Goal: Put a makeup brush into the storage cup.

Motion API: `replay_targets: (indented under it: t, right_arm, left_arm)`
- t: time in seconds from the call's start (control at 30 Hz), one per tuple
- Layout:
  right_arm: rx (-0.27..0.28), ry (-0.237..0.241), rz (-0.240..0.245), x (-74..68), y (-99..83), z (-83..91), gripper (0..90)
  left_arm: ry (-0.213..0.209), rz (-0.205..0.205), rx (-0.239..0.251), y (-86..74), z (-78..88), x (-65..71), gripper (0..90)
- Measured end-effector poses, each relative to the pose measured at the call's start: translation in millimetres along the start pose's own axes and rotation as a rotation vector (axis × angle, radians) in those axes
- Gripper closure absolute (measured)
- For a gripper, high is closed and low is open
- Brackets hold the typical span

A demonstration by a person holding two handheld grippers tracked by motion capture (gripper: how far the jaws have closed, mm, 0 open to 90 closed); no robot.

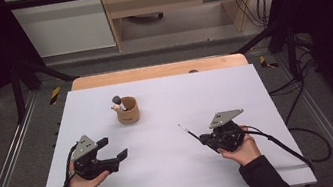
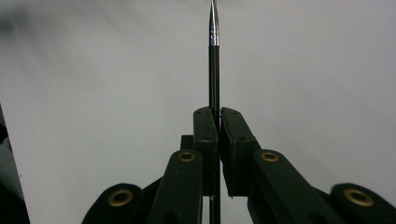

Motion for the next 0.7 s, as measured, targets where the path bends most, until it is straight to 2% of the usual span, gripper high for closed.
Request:
replay_targets:
  t: [0.1, 0.57, 0.7]
  right_arm:
    - [0.006, 0.002, 0.006, -1.4, -2.1, 0.9, 85.8]
    - [0.099, 0.021, 0.011, -10.8, -2.6, 9.7, 85.8]
    - [0.107, 0.020, 0.012, -11.2, -2.5, 10.3, 85.7]
  left_arm:
    - [-0.003, -0.001, 0.005, 1.0, 0.3, 2.5, 14.5]
    - [-0.034, -0.004, 0.023, 7.8, -1.2, 18.1, 14.3]
    - [-0.038, 0.001, 0.030, 10.0, -2.0, 21.7, 14.1]
Point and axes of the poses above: each handheld gripper's, and its own axes: z roughly backward along the jaws, y roughly out of its top, x roughly to its right, the point moved 1 cm from there along -z, roughly forward along the jaws, and after that the axes turned 11 degrees about y, right-handed, at the moved point
